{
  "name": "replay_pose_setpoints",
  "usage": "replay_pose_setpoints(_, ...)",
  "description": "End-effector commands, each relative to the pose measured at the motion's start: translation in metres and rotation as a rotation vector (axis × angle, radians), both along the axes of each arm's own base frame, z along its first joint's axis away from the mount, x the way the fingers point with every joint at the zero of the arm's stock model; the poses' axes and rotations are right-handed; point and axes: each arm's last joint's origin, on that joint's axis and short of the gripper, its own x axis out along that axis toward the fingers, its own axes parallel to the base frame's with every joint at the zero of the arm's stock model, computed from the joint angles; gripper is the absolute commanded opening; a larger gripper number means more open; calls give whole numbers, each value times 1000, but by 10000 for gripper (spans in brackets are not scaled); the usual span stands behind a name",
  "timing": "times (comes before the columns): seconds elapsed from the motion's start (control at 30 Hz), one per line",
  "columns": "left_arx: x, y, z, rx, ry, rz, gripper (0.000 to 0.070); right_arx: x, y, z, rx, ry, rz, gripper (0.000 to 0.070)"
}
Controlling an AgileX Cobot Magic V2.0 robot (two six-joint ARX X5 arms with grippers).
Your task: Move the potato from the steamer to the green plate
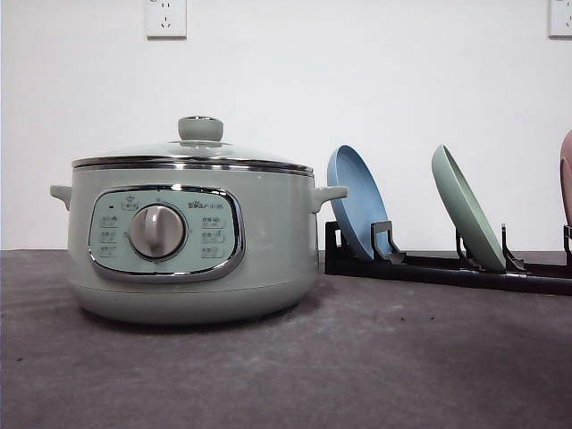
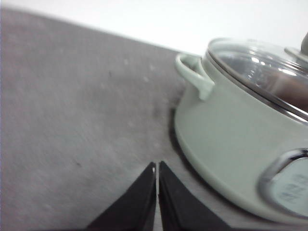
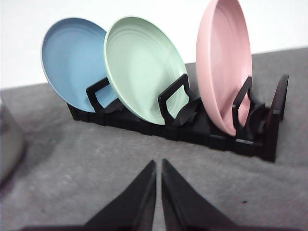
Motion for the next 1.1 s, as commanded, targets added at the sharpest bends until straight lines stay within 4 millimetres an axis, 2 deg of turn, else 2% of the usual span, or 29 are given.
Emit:
replay_pose_setpoints(0.0, -1, -1, 13, -132, -25, 6, 2, -2, 0, 13, 154, -35, -3, 4)
replay_pose_setpoints(0.1, -2, -3, 26, -230, -25, -2, 2, -5, 0, 27, 240, -86, 0, 4)
replay_pose_setpoints(0.2, -2, -6, 44, -254, -19, -43, 2, -8, 0, 44, 288, -117, 4, 4)
replay_pose_setpoints(0.33, 0, -10, 81, -245, -13, -107, 2, -13, 1, 76, 286, -113, 21, 4)
replay_pose_setpoints(0.5, 8, -14, 133, -164, 14, -151, 2, -12, 3, 118, 230, -58, 99, 4)
replay_pose_setpoints(0.73, 26, -22, 198, -58, 42, -263, 2, -1, 8, 175, 157, 41, 246, 4)
replay_pose_setpoints(0.93, 40, -31, 240, 76, 69, -376, 2, 7, 11, 215, 64, 133, 367, 4)
replay_pose_setpoints(1.07, 46, -39, 257, 153, 100, -494, 2, 13, 16, 235, 3, 180, 468, 4)
